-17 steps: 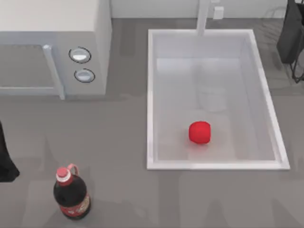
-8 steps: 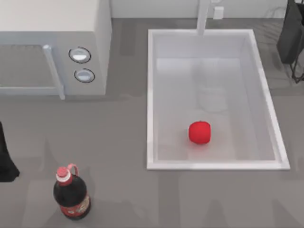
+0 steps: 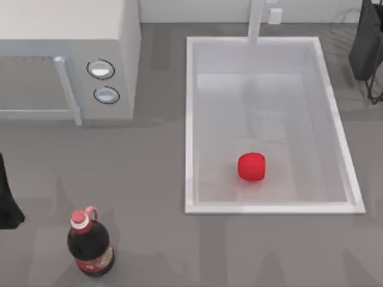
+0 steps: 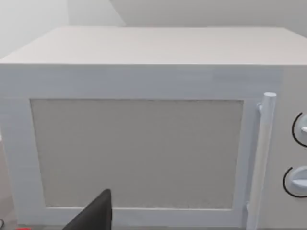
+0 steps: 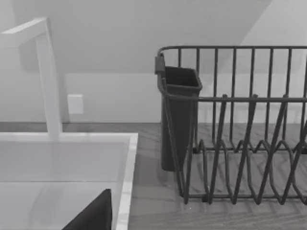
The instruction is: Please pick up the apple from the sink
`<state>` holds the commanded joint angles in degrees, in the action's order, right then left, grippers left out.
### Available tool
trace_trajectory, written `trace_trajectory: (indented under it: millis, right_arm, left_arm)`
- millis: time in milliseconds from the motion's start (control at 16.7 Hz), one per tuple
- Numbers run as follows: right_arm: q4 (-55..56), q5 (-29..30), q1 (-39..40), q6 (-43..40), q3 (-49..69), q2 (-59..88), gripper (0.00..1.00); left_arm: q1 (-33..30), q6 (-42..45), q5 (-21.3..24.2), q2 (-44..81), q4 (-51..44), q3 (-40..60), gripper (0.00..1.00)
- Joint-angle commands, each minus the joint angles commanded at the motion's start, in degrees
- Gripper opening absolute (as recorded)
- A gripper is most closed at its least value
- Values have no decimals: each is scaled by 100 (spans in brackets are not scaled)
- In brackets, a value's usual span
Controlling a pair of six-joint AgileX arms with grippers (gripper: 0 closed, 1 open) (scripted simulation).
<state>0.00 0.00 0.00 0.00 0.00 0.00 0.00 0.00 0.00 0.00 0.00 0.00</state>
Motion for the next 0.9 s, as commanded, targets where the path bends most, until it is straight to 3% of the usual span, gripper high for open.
trace_trajectory:
  millis: [540,900]
  right_arm:
    - [-91,-1,32,45,131,157,100]
    - [-1062,-8,396,506,1597,1883,100]
  left_arm:
    - [0,0,0,0,0,0,100]
    - [0,0,0,0,0,0,100]
